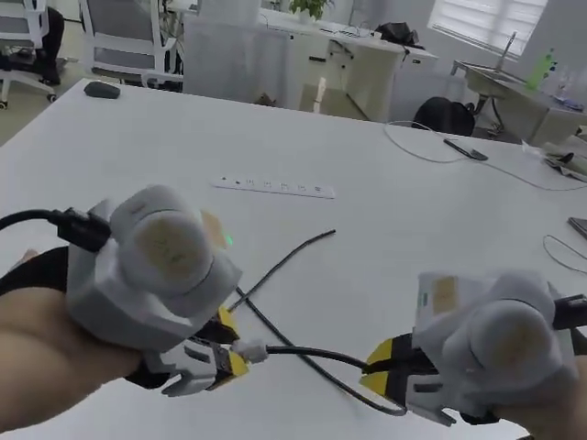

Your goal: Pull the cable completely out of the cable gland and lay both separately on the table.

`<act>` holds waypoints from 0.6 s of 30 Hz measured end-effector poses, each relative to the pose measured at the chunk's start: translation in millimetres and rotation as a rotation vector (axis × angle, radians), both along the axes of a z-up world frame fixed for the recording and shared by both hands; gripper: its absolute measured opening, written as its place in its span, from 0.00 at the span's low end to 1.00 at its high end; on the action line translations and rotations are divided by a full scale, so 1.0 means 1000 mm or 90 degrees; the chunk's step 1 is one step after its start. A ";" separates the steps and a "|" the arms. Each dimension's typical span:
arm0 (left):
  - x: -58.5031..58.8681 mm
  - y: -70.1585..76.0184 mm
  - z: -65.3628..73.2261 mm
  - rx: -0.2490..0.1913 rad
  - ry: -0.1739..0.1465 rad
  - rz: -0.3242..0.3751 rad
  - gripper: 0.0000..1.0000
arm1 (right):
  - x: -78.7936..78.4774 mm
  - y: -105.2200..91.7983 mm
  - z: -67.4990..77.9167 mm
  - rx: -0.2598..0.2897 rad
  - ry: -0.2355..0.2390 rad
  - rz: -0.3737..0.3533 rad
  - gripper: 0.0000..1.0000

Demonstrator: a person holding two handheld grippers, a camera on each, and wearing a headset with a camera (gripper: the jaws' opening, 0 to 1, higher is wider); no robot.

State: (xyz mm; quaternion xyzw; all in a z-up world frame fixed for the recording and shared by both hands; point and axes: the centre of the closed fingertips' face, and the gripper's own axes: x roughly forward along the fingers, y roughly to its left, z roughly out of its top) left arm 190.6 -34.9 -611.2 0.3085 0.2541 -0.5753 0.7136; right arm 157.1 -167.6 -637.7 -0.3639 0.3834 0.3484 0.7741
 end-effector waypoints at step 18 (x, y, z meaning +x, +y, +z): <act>-0.001 -0.002 0.006 0.033 -0.056 0.005 0.16 | -0.004 0.067 0.017 0.184 0.071 -0.004 0.35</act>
